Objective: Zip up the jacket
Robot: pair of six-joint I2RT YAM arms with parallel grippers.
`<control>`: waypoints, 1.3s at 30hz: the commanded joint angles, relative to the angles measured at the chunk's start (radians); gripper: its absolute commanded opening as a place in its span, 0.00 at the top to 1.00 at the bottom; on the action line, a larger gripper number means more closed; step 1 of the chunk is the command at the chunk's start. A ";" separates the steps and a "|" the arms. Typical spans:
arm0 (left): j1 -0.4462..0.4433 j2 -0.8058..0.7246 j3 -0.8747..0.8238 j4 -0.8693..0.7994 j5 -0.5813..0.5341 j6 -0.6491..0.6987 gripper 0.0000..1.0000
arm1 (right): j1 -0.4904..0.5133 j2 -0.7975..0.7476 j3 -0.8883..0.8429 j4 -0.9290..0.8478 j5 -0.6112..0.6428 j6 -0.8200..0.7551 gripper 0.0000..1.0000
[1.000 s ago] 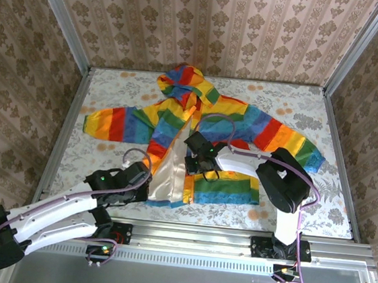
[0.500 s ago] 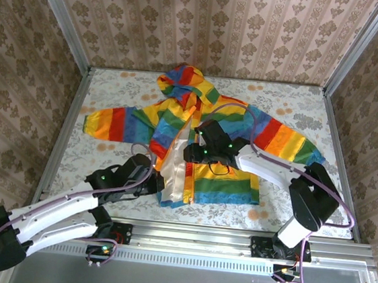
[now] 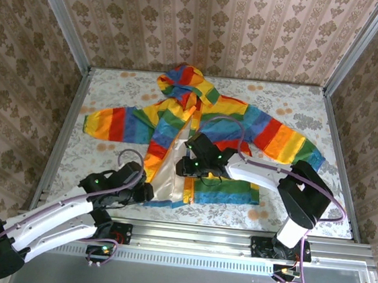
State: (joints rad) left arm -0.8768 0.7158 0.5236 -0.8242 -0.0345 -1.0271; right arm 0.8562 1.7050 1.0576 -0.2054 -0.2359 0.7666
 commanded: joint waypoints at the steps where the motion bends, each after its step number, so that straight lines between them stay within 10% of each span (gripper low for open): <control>1: -0.039 0.028 0.107 -0.173 -0.163 0.071 0.48 | 0.013 0.015 0.022 -0.010 0.029 0.001 0.77; 13: -0.111 0.388 0.146 -0.172 -0.258 0.154 0.49 | 0.041 0.080 0.069 -0.045 0.028 -0.010 0.83; 26: -0.173 0.430 -0.007 -0.017 -0.236 0.079 0.58 | 0.050 0.119 0.078 -0.013 -0.003 0.006 0.85; 33: -0.185 0.366 -0.001 -0.043 -0.245 0.080 0.98 | 0.065 0.135 0.075 0.003 -0.010 0.014 0.85; 39: -0.169 0.176 0.011 -0.065 -0.219 0.077 1.00 | 0.065 0.128 0.056 0.030 -0.009 0.034 0.86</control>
State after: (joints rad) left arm -1.0531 0.9615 0.5186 -0.8558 -0.2588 -0.9417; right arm 0.9173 1.8267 1.1007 -0.2028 -0.2409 0.7723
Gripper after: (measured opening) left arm 0.051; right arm 0.144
